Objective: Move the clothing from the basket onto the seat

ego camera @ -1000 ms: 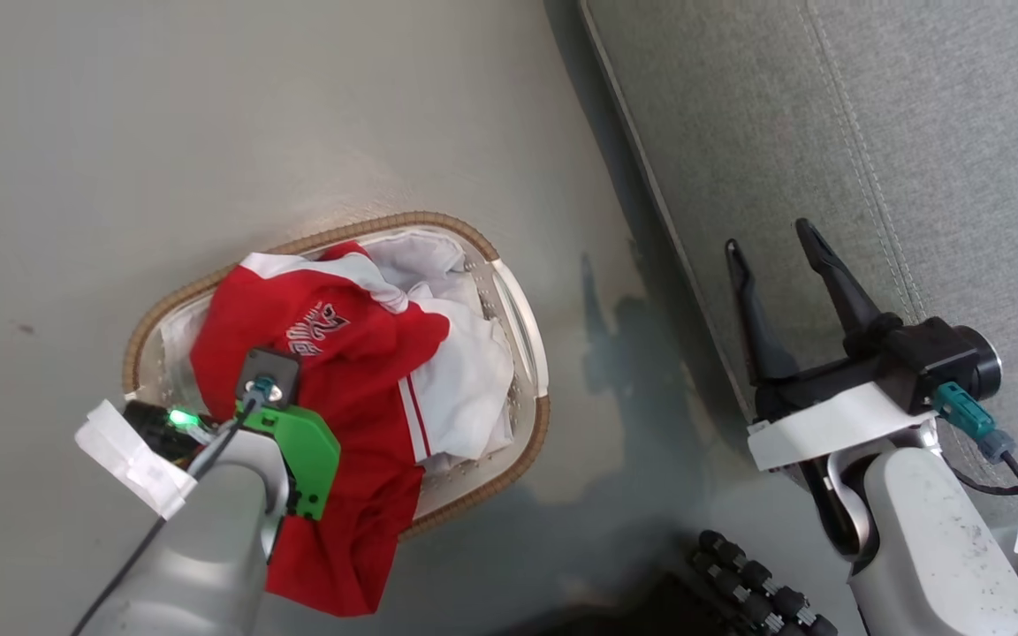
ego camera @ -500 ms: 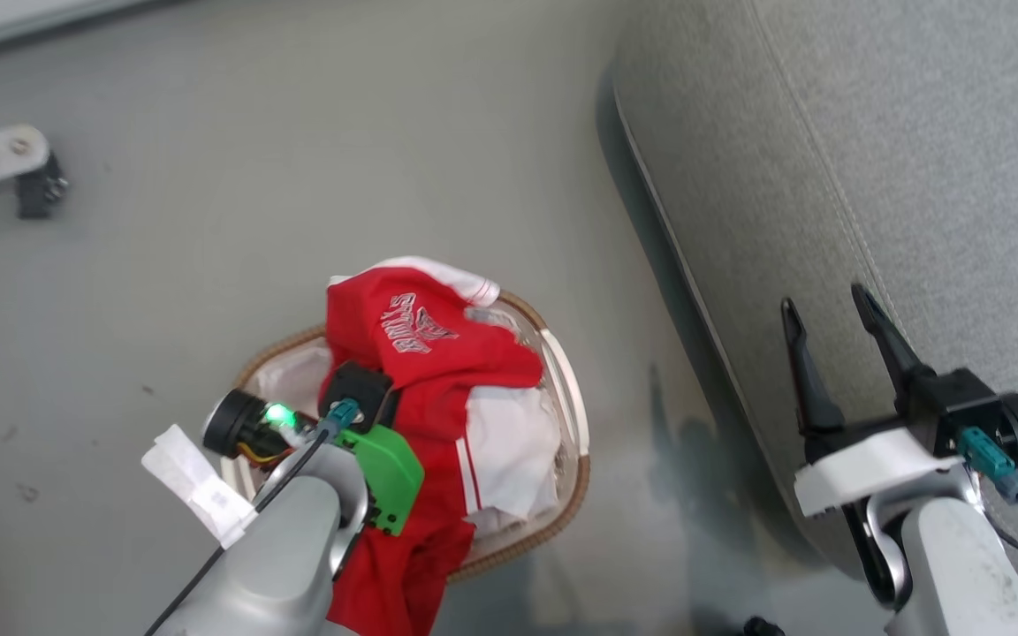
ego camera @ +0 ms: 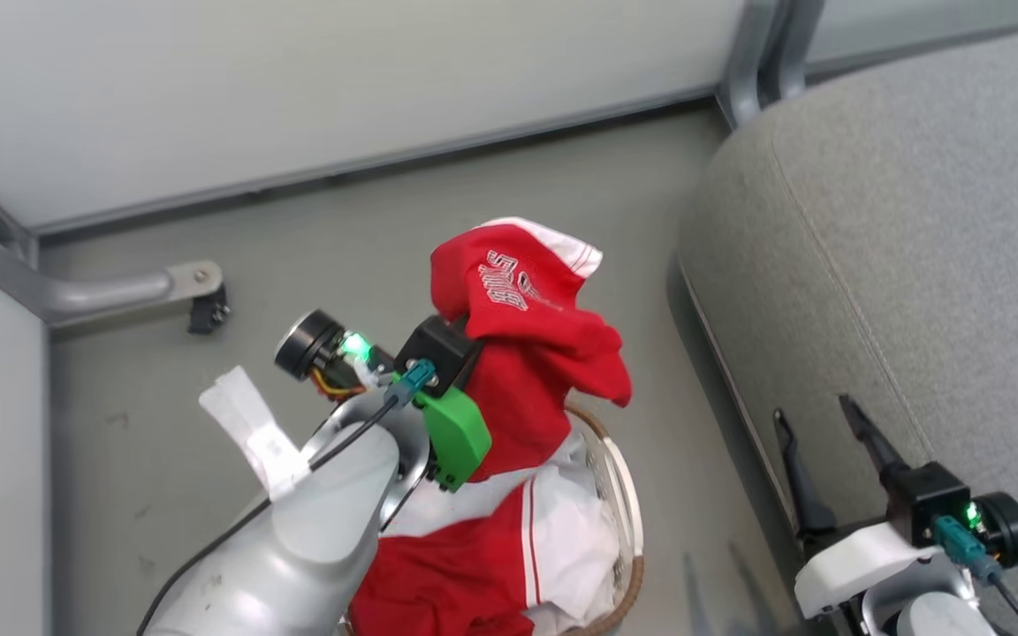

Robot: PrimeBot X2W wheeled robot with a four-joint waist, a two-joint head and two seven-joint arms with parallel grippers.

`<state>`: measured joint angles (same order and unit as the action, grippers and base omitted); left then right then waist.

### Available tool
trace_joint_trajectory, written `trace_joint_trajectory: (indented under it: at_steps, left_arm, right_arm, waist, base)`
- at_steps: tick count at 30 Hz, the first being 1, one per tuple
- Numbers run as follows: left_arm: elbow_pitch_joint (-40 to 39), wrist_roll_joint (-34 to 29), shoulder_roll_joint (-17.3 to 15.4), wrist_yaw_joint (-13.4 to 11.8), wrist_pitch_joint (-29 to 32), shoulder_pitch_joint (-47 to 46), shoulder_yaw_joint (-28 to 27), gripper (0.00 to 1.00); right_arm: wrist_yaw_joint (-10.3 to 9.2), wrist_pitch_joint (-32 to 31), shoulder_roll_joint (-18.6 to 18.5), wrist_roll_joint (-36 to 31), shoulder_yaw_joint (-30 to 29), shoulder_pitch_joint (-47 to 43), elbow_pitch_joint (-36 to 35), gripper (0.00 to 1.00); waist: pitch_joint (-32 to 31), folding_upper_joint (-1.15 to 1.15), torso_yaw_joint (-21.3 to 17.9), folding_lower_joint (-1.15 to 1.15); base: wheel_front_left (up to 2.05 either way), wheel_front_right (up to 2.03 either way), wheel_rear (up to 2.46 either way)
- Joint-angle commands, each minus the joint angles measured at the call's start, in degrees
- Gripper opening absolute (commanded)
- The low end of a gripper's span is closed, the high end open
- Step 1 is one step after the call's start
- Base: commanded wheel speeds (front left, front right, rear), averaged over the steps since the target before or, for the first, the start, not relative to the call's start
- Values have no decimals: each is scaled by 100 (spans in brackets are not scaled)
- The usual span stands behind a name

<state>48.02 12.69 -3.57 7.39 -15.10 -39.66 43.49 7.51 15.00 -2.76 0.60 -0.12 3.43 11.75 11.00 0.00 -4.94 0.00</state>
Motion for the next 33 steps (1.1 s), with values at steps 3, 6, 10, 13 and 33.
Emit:
trace_joint_trajectory:
  at_steps: [3, 6, 10, 13, 33]
  left_arm:
    - [-154, 290, -55, 10, 108, -397, 365, 0]
    - [-339, 522, -126, 10, 222, -775, 653, 0]
    - [-508, 799, -239, -1, 340, -1232, 879, 0]
    - [-522, 878, -271, 0, 366, -1523, 886, 0]
    - [-606, 1305, 46, 0, 413, -2432, 1249, 0]
  right_arm:
    - [-4, 28, -24, -18, 159, -197, 11, 100]
    - [-4, 28, -22, -25, 285, -189, -34, 100]
    - [-4, 28, -21, 18, 465, -127, -32, 100]
    - [-4, 28, -19, 47, 681, -49, -15, 100]
    - [-4, 28, -28, 594, 2004, 1503, 945, 100]
  waist:
    - [-1038, 0, 553, 0]
    - [-1165, 0, 606, 0]
    - [-1263, 0, 647, 0]
    - [-1303, 0, 652, 0]
    - [-1385, 0, 976, 0]
  base:
    - [0, 0, 0]
    - [0, 0, 0]
    - [0, 0, 0]
    - [0, 0, 0]
    - [0, 0, 0]
